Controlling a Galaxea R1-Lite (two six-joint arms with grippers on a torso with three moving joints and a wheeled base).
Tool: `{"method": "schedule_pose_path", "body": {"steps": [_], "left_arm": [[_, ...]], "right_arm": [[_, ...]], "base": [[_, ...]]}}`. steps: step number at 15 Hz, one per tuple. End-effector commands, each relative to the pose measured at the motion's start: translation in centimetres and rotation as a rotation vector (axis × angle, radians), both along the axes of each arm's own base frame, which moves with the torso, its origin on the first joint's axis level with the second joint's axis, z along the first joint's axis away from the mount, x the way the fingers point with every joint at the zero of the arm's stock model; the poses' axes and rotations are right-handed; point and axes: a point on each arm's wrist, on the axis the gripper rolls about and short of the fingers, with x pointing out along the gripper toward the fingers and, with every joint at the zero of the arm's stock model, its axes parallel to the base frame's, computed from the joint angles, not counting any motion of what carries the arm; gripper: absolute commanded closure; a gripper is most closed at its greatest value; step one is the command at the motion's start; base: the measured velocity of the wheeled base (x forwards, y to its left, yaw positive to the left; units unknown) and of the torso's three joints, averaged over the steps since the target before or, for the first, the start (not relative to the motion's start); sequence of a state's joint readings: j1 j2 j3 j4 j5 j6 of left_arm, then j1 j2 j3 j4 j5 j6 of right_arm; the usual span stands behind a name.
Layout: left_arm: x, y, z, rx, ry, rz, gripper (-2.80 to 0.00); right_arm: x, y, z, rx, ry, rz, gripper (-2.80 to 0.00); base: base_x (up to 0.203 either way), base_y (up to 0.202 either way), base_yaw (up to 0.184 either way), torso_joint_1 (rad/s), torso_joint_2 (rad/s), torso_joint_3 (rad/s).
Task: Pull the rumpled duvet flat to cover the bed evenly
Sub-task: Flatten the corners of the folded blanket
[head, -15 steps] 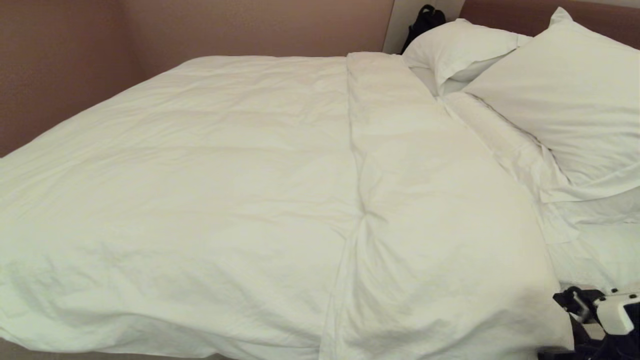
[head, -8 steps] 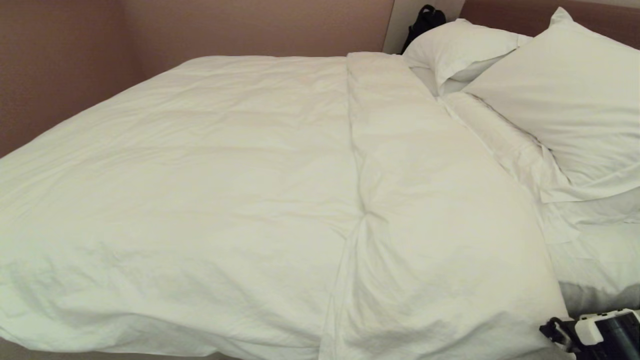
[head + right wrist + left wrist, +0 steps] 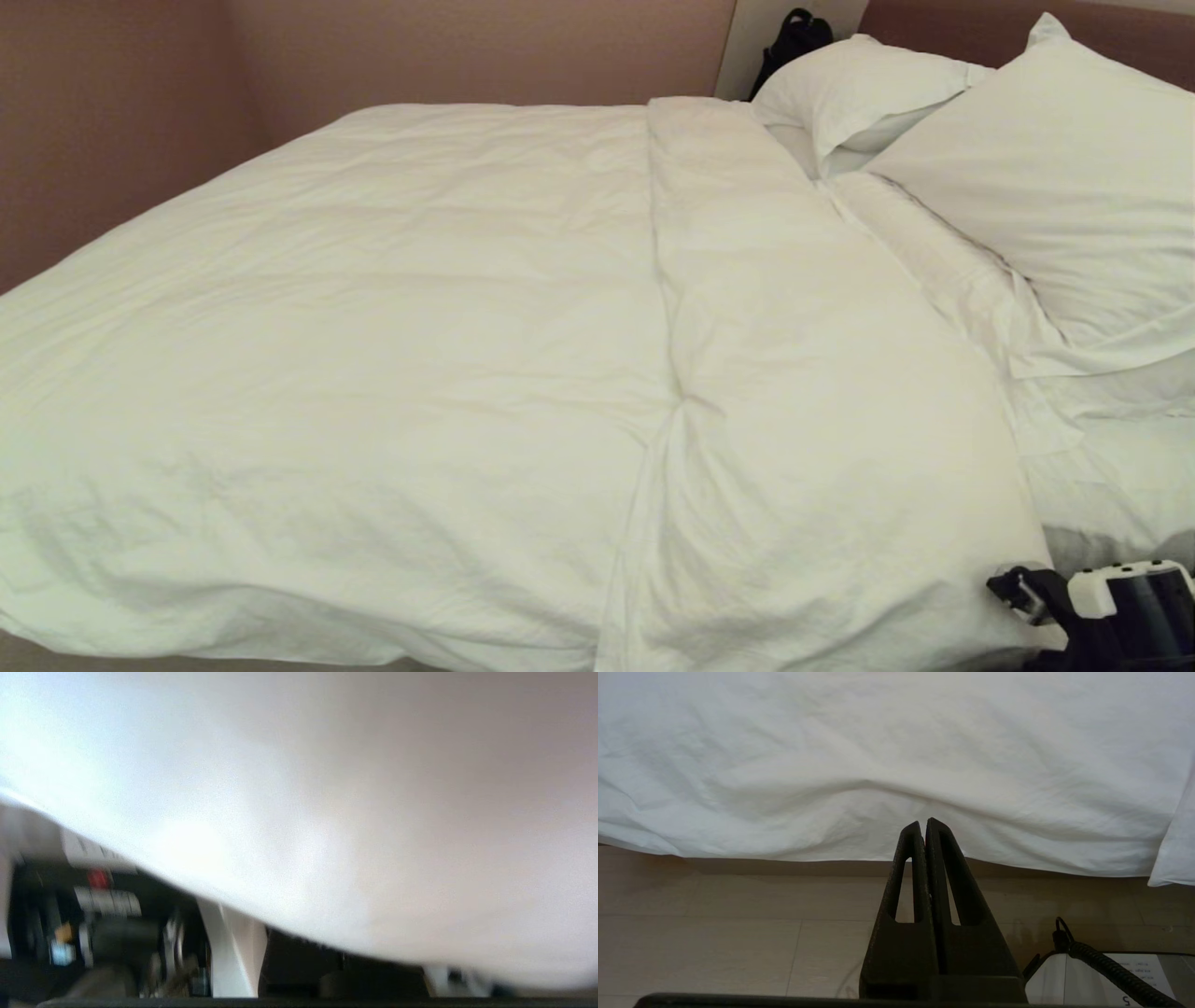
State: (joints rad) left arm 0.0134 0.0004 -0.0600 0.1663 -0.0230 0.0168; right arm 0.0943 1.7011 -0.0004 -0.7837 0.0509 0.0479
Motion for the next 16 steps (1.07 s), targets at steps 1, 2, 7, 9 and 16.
{"method": "schedule_pose_path", "body": {"steps": [1, 2, 7, 9, 16], "left_arm": [[0.0, 0.0, 0.0, 0.000, 0.001, 0.000, 0.00], [0.0, 0.0, 0.0, 0.000, 0.001, 0.000, 0.00], [0.0, 0.0, 0.0, 0.000, 0.001, 0.000, 0.00], [0.0, 0.0, 0.0, 0.000, 0.001, 0.000, 0.00], [0.0, 0.0, 0.0, 0.000, 0.001, 0.000, 0.00]], "right_arm": [[-0.2, 0.0, 2.6, 0.015, -0.200, 0.003, 0.00], [-0.9, -0.1, 3.4, 0.009, -0.241, 0.012, 0.00], [-6.4, -0.5, 8.1, -0.012, -0.398, 0.059, 0.00], [-8.9, -0.7, 11.2, 0.016, -0.397, 0.102, 0.00], [-10.9, -0.7, 13.2, 0.052, -0.348, 0.155, 0.00]], "base": [[0.000, 0.000, 0.000, 0.000, 0.00, 0.000], [0.000, 0.000, 0.000, 0.000, 0.00, 0.000], [0.000, 0.000, 0.000, 0.000, 0.00, 0.000], [0.000, 0.000, 0.000, 0.000, 0.00, 0.000], [0.000, 0.000, 0.000, 0.000, 0.00, 0.000]]}}
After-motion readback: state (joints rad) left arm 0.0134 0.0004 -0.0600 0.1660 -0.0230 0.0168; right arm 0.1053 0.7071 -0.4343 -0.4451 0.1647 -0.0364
